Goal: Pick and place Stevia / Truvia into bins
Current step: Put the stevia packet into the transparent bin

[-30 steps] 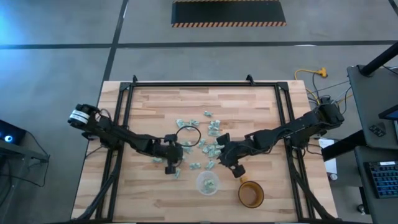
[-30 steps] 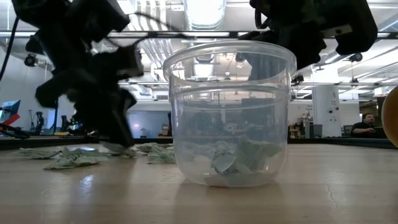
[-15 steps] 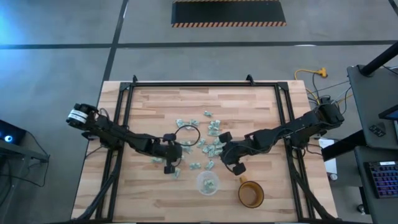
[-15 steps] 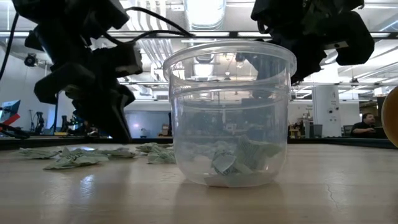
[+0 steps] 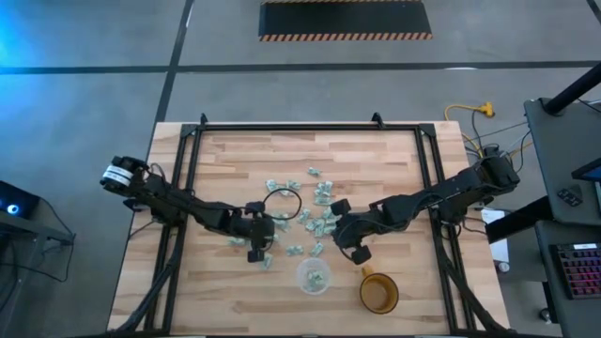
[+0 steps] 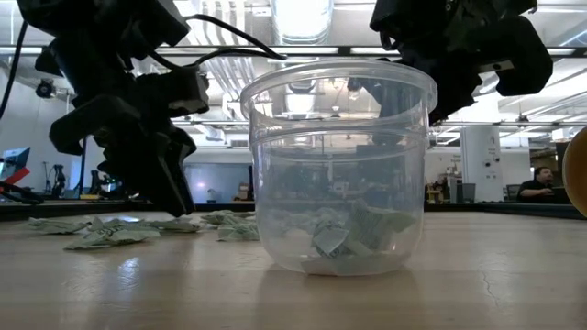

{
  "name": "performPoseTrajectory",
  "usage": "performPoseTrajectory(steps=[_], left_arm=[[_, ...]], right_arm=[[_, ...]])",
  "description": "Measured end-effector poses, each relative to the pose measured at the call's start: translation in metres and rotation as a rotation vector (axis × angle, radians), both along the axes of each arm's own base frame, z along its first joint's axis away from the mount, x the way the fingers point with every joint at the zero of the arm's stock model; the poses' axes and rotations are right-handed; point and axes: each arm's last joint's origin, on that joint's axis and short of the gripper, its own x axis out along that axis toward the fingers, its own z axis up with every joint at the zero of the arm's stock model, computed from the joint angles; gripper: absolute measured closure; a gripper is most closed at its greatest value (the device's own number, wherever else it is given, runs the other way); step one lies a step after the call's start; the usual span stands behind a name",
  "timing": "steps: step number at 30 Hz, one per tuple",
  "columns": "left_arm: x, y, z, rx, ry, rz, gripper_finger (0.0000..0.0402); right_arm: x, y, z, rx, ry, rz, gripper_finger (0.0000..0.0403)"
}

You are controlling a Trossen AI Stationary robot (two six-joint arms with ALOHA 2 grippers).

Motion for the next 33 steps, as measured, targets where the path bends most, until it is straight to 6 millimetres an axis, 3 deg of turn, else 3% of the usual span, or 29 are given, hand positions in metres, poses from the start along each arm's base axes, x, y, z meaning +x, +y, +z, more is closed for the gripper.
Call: performPoseTrajectory(steps=[15, 18, 24, 33], left_arm=[[0.005, -0.002, -0.016, -0.021, 0.068, -0.026, 0.0275], [0.005, -0.002, -0.014, -0.022, 0.063, -0.027, 0.0301], [0.005, -0.002, -0.014, -0.021, 0.06, -0.026, 0.0389], [0.015, -0.005, -0.002, 0.009, 0.013, -0.046, 0.0399]], right_arm=[[0.0, 0.0, 0.0, 0.019, 0.001, -0.024, 0.034], [0.0, 0.0, 0.0, 0.019, 0.001, -0.025, 0.0339], [-0.001, 0.0, -0.001, 0.027, 0.007, -0.038, 0.0339], [-0.001, 0.0, -0.002, 0.027, 0.009, -0.039, 0.0339]])
